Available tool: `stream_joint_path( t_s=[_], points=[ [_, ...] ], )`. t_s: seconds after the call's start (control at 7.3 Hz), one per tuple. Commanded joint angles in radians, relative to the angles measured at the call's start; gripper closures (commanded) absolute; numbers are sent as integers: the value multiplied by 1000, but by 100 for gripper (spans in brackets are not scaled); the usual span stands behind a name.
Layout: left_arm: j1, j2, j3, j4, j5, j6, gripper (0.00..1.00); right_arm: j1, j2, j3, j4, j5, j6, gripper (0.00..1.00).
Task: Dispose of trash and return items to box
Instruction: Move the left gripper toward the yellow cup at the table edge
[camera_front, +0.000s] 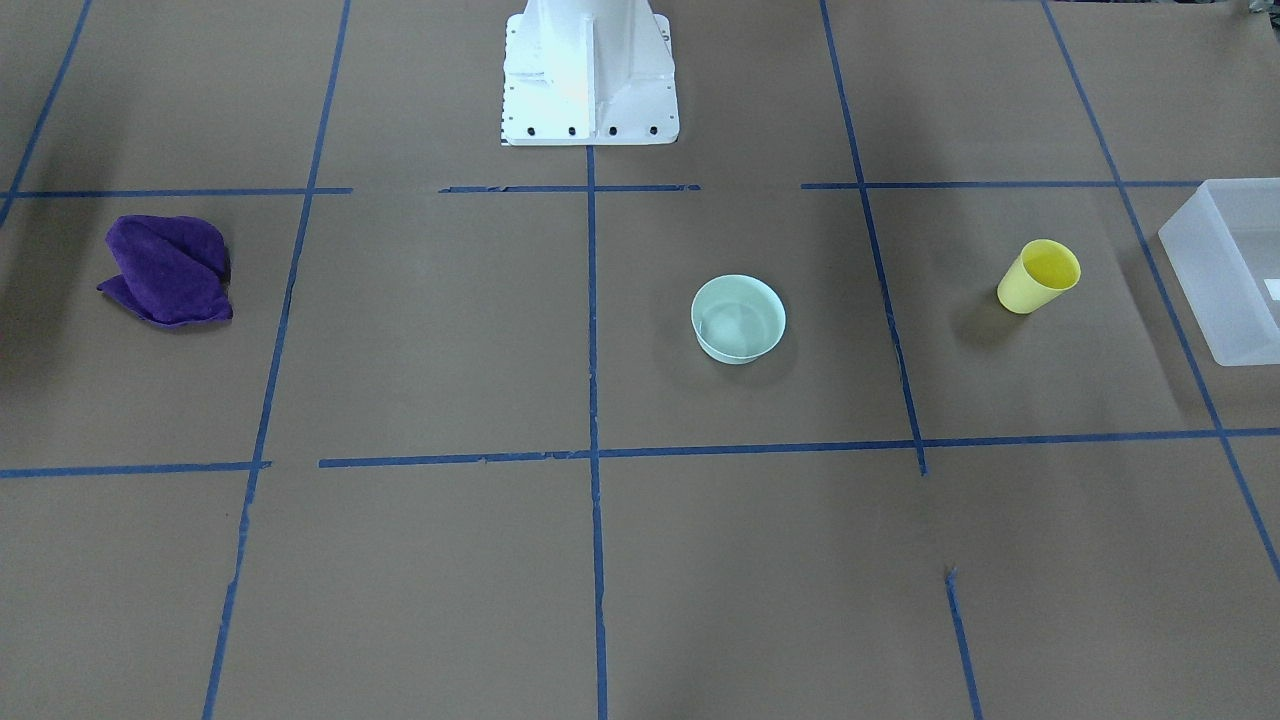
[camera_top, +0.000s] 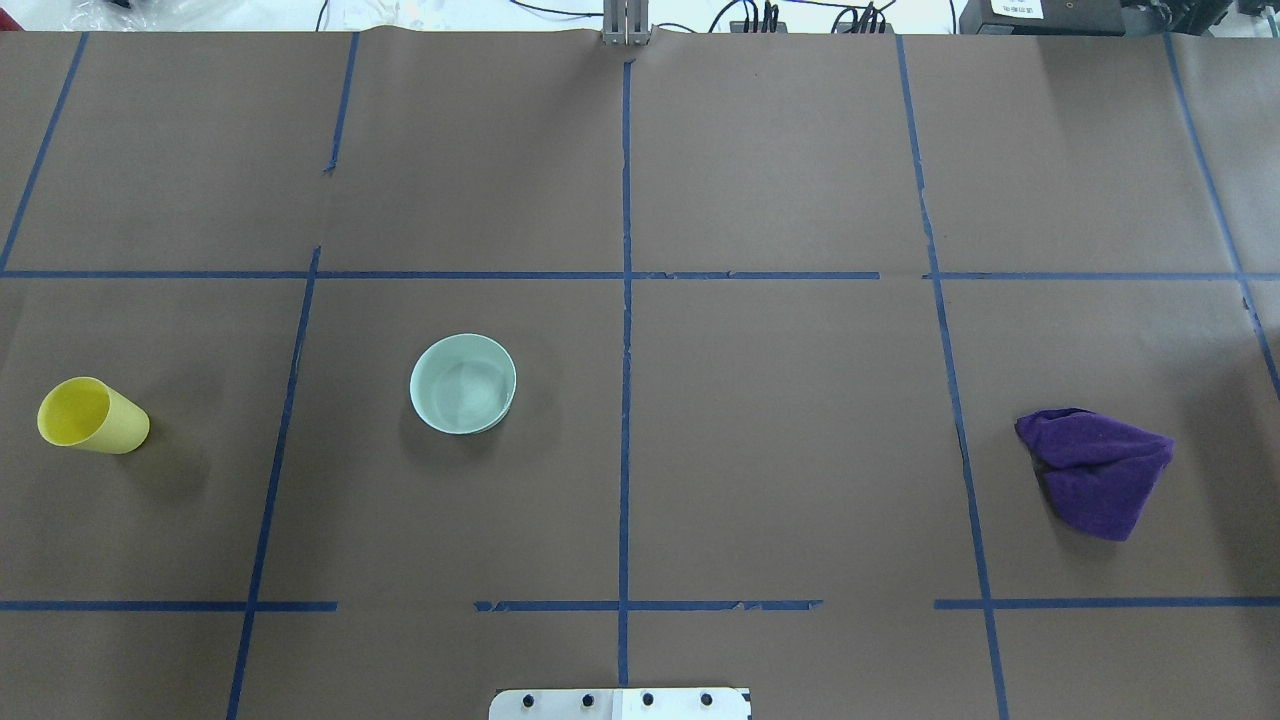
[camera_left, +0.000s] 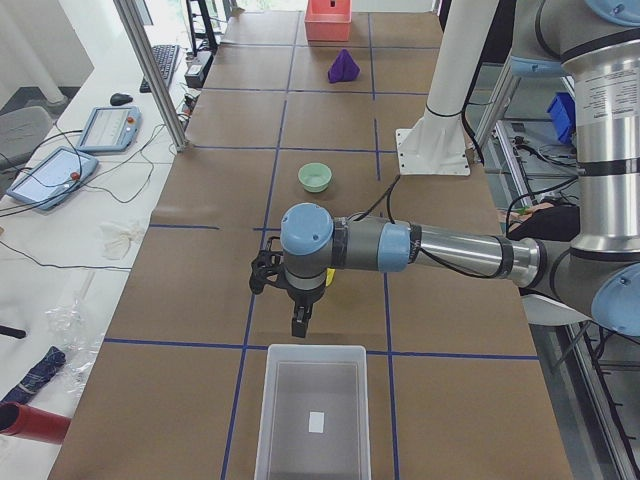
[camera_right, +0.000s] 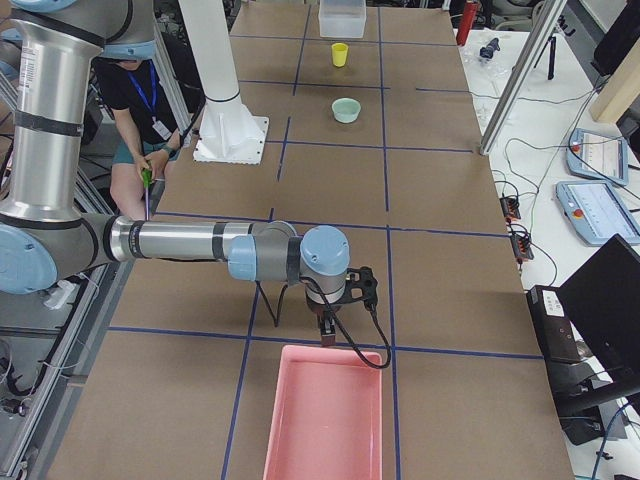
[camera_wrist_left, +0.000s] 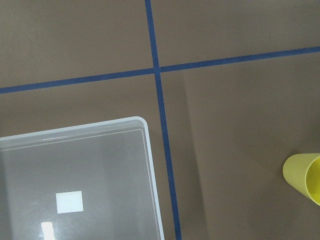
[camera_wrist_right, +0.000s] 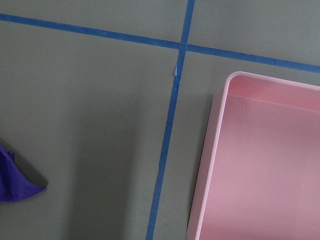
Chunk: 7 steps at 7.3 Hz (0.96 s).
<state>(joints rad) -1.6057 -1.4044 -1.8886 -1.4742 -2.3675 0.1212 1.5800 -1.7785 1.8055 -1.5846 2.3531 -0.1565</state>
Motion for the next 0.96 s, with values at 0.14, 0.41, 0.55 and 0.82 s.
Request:
stream_joint_path(
  t_s=[0.14,0.41,0.55,0.82],
  points=[
    [0,-11,-12,-5,1,6,0,0,-1,5,0,-1,-6,0],
    [3,-14,-24,-62,1,6,0,-5,10,8,3,2,6,0],
    [12,-24,-30,-148,-1,5,0,-17,10,26,68,6,8,0],
    [29,-65,29,-460,1,-4,0,-25,13,31,310,-3,14,0]
  ],
)
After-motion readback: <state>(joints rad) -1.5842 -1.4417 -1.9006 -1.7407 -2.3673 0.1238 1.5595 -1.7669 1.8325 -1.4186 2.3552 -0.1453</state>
